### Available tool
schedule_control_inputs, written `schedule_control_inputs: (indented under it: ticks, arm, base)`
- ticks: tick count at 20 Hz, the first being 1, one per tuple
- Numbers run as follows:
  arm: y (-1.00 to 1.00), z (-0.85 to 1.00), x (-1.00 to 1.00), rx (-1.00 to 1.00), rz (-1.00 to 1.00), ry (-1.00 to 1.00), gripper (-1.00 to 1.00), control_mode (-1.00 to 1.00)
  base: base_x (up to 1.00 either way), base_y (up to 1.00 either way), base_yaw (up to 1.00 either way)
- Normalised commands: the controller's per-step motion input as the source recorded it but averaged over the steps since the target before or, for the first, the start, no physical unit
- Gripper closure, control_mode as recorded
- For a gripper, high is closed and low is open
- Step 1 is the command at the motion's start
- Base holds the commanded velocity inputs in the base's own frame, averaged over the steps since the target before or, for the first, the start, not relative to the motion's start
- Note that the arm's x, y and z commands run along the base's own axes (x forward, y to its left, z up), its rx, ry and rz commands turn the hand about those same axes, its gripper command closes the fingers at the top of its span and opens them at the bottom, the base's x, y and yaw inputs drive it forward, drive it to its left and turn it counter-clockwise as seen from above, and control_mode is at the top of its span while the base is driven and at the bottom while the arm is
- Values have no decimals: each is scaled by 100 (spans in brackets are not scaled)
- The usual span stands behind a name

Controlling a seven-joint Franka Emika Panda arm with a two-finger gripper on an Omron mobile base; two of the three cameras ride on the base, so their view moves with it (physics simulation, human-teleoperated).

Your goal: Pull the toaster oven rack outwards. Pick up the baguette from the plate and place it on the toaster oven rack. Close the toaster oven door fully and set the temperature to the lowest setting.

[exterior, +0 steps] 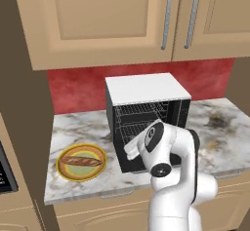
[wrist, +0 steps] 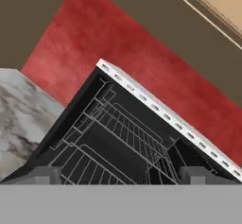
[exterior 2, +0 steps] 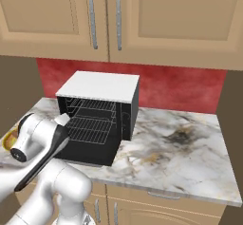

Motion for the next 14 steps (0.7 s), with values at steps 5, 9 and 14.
schedule_control_inputs:
  ticks: [5,9,14]
  arm:
    - [43,91,0,11,0,-16,-100,-100]
    - [45,59,-3,13,5,-29,-100,-100]
    - [26,29,-30,17,10,-46,-100,-100]
  base:
    - [0,0,0]
    - [0,0,0]
    - [0,0,0]
